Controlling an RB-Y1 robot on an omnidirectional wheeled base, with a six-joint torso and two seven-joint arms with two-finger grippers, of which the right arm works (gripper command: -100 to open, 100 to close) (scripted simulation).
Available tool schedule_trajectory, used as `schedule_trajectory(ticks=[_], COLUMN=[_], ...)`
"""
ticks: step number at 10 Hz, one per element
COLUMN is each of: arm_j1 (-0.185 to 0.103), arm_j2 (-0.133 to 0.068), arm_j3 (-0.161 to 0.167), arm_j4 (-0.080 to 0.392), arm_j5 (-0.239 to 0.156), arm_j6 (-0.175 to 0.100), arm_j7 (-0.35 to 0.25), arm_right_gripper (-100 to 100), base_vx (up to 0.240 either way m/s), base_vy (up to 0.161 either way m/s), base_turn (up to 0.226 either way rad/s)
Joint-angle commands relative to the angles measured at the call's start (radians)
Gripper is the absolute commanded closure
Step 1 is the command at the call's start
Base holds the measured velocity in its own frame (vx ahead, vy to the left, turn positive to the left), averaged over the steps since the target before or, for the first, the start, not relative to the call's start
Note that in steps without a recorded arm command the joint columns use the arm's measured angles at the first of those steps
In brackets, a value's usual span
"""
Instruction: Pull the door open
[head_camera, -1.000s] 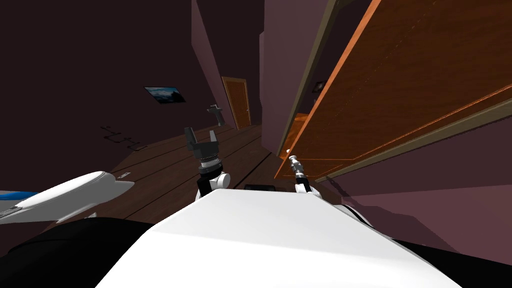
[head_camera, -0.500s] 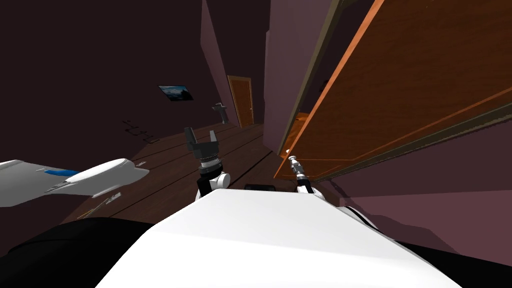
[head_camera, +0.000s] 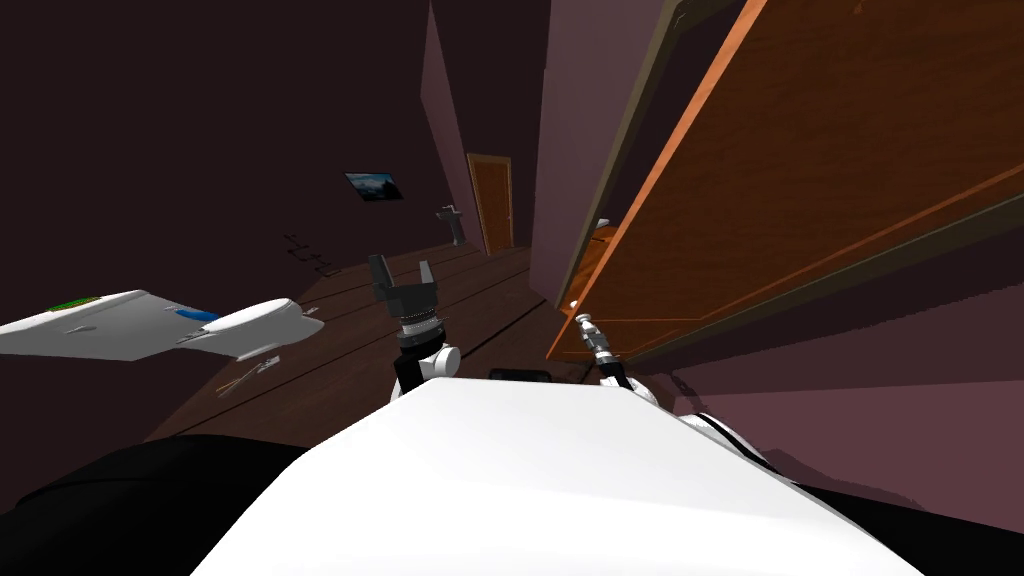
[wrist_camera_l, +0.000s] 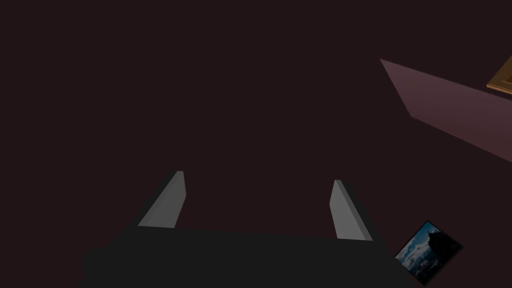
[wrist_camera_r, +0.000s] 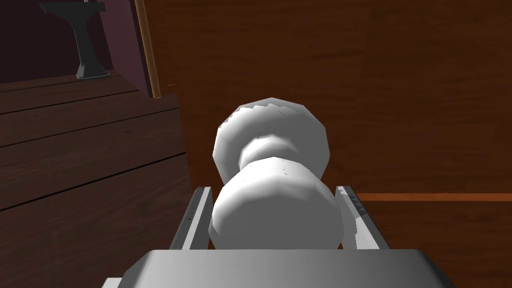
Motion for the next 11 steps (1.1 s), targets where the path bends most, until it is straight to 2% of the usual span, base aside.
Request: schedule_trajectory(ticks=[1,2,3,4,5,8,9,10,11], arm_j1=[0.019,0.027,0.030,0.050,0.050,0.087,0.087,0.101,0.101], arm_j2=[-0.010,-0.023,-0.016,-0.027,-0.027,-0.051,-0.051,-0.061,-0.061], arm_j3=[0.006,0.026,0.018,0.029,0.029,0.045,0.045,0.052,0.052], arm_j4=[-0.029,-0.030,-0.039,-0.038,-0.038,-0.031,-0.031,-0.028,-0.028], arm_j5=[0.005,0.020,0.013,0.022,0.022,0.035,0.035,0.040,0.040], arm_j6=[0.001,-0.016,0.001,-0.027,-0.027,-0.090,-0.090,-0.115,-0.115], arm_j7=[-0.008,-0.032,-0.018,-0.031,-0.031,-0.054,-0.054,-0.062,-0.062], arm_right_gripper=[100,100,100,100,100,100,100,100,100], base_vx=[-0.123,-0.116,-0.061,-0.041,-0.048,-0.056,-0.056,-0.055,-0.044], base_vy=[-0.057,-0.058,-0.033,-0.018,-0.022,-0.021,-0.029,-0.026,-0.016], base_turn=[0.040,0.080,0.031,0.046,0.025,0.039,0.015,0.037,0.010])
